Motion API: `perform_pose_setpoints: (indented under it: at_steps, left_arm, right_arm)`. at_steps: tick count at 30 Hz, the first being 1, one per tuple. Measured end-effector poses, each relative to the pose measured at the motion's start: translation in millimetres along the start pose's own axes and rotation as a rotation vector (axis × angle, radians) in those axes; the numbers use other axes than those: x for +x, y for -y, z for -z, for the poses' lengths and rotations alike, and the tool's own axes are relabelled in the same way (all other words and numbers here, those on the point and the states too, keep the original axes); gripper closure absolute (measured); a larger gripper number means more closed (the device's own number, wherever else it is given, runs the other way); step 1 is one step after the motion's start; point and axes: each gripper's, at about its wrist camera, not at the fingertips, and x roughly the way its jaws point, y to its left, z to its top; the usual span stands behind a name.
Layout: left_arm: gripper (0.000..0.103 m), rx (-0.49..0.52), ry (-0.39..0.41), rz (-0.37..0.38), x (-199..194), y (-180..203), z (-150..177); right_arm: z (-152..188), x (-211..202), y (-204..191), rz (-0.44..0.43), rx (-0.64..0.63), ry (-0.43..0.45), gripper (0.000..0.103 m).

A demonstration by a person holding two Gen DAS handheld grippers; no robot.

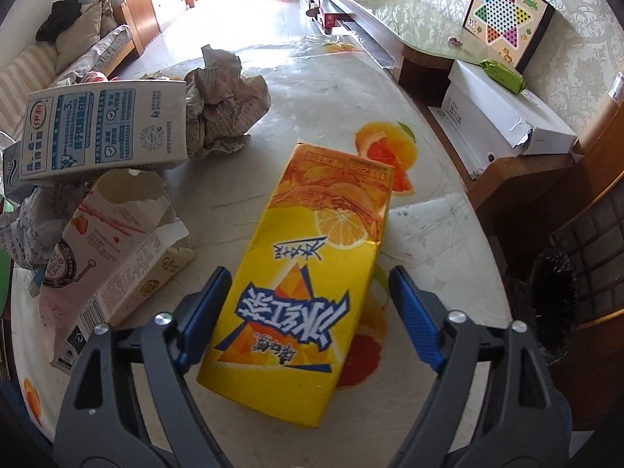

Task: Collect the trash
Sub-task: 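Carry the paper cup over the red bucket and release it with the left gripper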

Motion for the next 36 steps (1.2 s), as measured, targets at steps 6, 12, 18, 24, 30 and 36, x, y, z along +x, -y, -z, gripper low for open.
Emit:
perform_pose_setpoints:
  at_steps: [6,12,18,24,30,36]
  left_arm:
    - [0.024,0.004,0.009,-0.002,0,-1,1]
    - [0.024,-0.016,0.048,-0.014,-8,-6,-2]
    - [0.024,-0.029,0.085,-0.046,-16,-21,-16]
    - [0.024,-0.032,0.151,-0.141,-33,-61,-55]
    - [0.024,-0.058,0.184,-0.237,-40,-122,-103]
    - [0.024,-0.111,0.154,-0.289,-26,-178,-128]
  right_arm:
    - [4,-12,4,-0.038,0.011,0.006,0.041]
    - [8,-54,8,-0.081,-0.025,0.082,0.044]
    - [11,-102,-3,-0.130,-0.087,0.173,0.044]
    - [8,-137,-32,-0.214,-0.146,0.234,0.044]
    - [1,-153,-73,-0.288,-0.187,0.263,0.044]
    - [-6,-164,-122,-0.353,-0.258,0.285,0.044]
